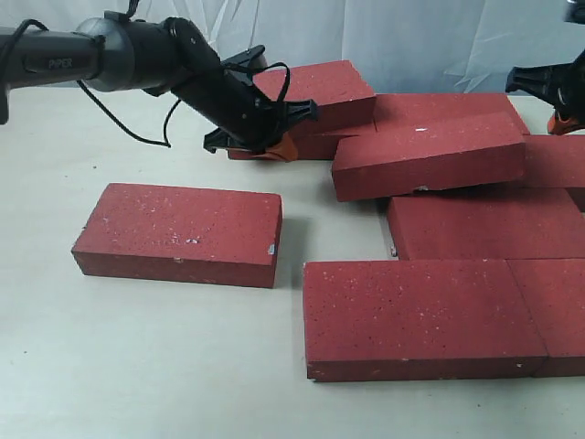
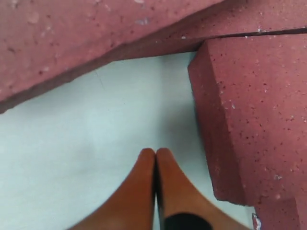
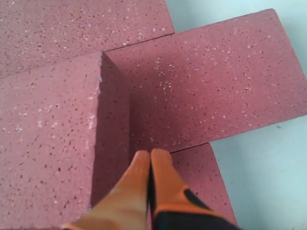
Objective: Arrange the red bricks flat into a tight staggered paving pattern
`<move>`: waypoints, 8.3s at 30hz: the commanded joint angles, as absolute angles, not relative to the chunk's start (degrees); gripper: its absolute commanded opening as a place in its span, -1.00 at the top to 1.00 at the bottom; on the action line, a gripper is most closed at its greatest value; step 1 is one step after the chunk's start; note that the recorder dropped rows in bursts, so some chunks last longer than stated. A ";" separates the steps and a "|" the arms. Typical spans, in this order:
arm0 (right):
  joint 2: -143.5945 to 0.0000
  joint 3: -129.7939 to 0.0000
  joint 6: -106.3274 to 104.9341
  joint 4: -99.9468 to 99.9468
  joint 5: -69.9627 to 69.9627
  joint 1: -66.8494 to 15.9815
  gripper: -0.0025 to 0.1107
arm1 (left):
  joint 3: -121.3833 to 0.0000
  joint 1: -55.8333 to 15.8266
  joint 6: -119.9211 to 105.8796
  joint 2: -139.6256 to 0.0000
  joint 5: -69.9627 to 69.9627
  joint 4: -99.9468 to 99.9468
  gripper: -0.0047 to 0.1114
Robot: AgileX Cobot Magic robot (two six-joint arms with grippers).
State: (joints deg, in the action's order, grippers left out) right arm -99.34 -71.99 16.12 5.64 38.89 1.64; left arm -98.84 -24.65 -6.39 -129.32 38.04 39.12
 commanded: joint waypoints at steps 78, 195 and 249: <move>-113.19 -75.31 -1.68 -11.57 25.10 -20.46 0.97 | -90.67 -13.28 -17.93 -123.25 49.55 36.34 0.92; -116.60 -75.11 3.22 -7.00 32.31 -27.43 0.97 | -68.31 -11.58 -15.55 -105.68 30.45 25.95 0.92; -103.55 -75.11 4.60 -16.15 42.74 -20.25 0.97 | -68.31 -11.58 -15.65 -105.68 30.32 25.24 0.92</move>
State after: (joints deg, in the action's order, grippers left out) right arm -104.19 -74.84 4.51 -16.53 40.72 -23.37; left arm -68.18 -11.52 -15.48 -106.04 30.67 25.17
